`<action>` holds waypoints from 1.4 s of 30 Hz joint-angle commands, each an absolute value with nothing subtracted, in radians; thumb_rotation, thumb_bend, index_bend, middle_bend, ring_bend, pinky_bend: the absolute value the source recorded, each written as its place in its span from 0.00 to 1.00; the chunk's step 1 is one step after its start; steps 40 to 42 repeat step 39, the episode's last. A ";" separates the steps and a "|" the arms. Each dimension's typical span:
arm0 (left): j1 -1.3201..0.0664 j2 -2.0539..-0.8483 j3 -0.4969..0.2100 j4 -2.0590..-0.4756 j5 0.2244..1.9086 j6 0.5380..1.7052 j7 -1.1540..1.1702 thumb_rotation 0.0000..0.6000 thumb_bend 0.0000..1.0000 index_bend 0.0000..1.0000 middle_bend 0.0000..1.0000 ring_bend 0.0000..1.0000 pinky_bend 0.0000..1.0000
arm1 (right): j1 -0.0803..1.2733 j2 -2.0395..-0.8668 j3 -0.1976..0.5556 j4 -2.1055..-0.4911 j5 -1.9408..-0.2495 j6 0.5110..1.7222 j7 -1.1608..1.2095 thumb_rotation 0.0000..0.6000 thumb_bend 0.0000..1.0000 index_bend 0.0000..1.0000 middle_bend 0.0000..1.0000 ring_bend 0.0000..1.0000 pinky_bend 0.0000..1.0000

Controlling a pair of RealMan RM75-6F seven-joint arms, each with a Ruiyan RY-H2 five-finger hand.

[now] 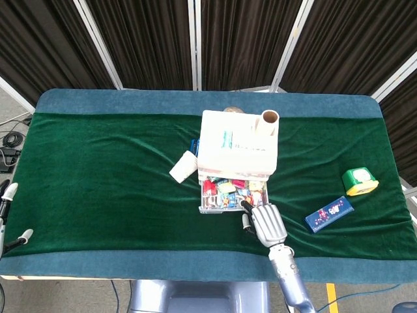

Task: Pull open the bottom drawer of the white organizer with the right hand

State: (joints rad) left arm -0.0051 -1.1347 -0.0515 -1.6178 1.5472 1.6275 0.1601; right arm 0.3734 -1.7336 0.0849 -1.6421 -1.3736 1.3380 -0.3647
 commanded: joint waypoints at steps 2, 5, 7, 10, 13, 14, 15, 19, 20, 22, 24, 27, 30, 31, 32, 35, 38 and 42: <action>-0.005 -1.134 -0.052 -1.618 1.547 1.627 0.160 1.00 0.00 0.00 0.00 0.00 0.00 | 0.371 -1.731 0.089 -1.644 -1.381 1.341 -0.362 1.00 0.56 0.34 0.91 0.97 0.90; -0.005 -1.135 -0.052 -1.618 1.548 1.627 0.160 1.00 0.00 0.00 0.00 0.00 0.00 | 0.369 -1.728 0.090 -1.644 -1.388 1.345 -0.362 1.00 0.56 0.22 0.91 0.97 0.90; -0.005 -1.135 -0.051 -1.618 1.548 1.627 0.160 1.00 0.00 0.00 0.00 0.00 0.00 | 0.367 -1.726 0.091 -1.644 -1.394 1.350 -0.358 1.00 0.56 0.19 0.91 0.97 0.90; -0.005 -1.135 -0.051 -1.617 1.547 1.627 0.160 1.00 0.00 0.00 0.00 0.00 0.00 | 0.362 -1.720 0.091 -1.640 -1.408 1.359 -0.347 1.00 0.56 0.18 0.90 0.96 0.90; -0.005 -1.134 -0.052 -1.617 1.547 1.629 0.158 1.00 0.00 0.00 0.00 0.00 0.00 | 0.356 -1.710 0.089 -1.634 -1.425 1.372 -0.341 1.00 0.56 0.17 0.88 0.94 0.88; -0.004 -1.134 -0.052 -1.617 1.547 1.629 0.157 1.00 0.00 0.00 0.00 0.00 0.00 | 0.354 -1.705 0.087 -1.633 -1.431 1.377 -0.341 1.00 0.56 0.17 0.87 0.93 0.87; -0.004 -1.133 -0.052 -1.617 1.547 1.629 0.155 1.00 0.00 0.00 0.00 0.00 0.00 | 0.350 -1.696 0.085 -1.631 -1.442 1.387 -0.342 1.00 0.56 0.17 0.86 0.92 0.86; -0.006 -1.133 -0.052 -1.616 1.546 1.624 0.153 1.00 0.00 0.00 0.00 0.00 0.00 | 0.308 -1.641 0.072 -1.599 -1.547 1.508 -0.296 1.00 0.56 0.18 0.80 0.88 0.82; -0.006 -1.133 -0.051 -1.616 1.547 1.625 0.154 1.00 0.00 0.00 0.00 0.00 0.00 | 0.298 -1.629 0.064 -1.582 -1.574 1.535 -0.272 1.00 0.56 0.18 0.78 0.86 0.81; -0.005 -1.134 -0.051 -1.617 1.549 1.628 0.157 1.00 0.00 0.00 0.00 0.00 0.00 | 0.275 -1.600 0.053 -1.547 -1.623 1.593 -0.222 1.00 0.55 0.18 0.74 0.83 0.77; -0.005 -1.137 -0.051 -1.615 1.551 1.629 0.160 1.00 0.00 0.00 0.00 0.00 0.00 | 0.253 -1.566 0.046 -1.523 -1.651 1.638 -0.181 1.00 0.53 0.18 0.67 0.77 0.71; -0.007 -1.143 -0.048 -1.611 1.554 1.627 0.173 1.00 0.00 0.00 0.00 0.00 0.00 | 0.227 -1.501 0.029 -1.508 -1.673 1.670 -0.141 1.00 0.48 0.18 0.47 0.57 0.54; -0.009 -1.150 -0.046 -1.606 1.557 1.623 0.187 1.00 0.00 0.00 0.00 0.00 0.00 | 0.213 -1.433 0.009 -1.496 -1.692 1.671 -0.116 1.00 0.35 0.14 0.22 0.28 0.24; -0.009 -1.152 -0.045 -1.604 1.558 1.621 0.191 1.00 0.00 0.00 0.00 0.00 0.00 | 0.209 -1.407 0.003 -1.493 -1.696 1.668 -0.111 1.00 0.29 0.11 0.13 0.17 0.14; -0.010 -1.154 -0.044 -1.603 1.559 1.620 0.193 1.00 0.00 0.00 0.00 0.00 0.00 | 0.205 -1.391 0.000 -1.492 -1.695 1.665 -0.112 1.00 0.24 0.09 0.06 0.08 0.06; -0.012 -1.154 -0.043 -1.597 1.556 1.612 0.192 1.00 0.00 0.00 0.00 0.00 0.00 | 0.194 -1.340 -0.005 -1.496 -1.685 1.651 -0.125 1.00 0.16 0.04 0.00 0.00 0.00; -0.014 -1.153 -0.044 -1.597 1.549 1.605 0.194 1.00 0.00 0.00 0.00 0.00 0.00 | 0.189 -1.306 -0.001 -1.527 -1.664 1.630 -0.128 1.00 0.15 0.02 0.00 0.00 0.00; -0.015 -1.154 -0.043 -1.596 1.550 1.604 0.196 1.00 0.00 0.00 0.00 0.00 0.00 | 0.188 -1.298 0.002 -1.538 -1.664 1.629 -0.126 1.00 0.15 0.02 0.00 0.00 0.00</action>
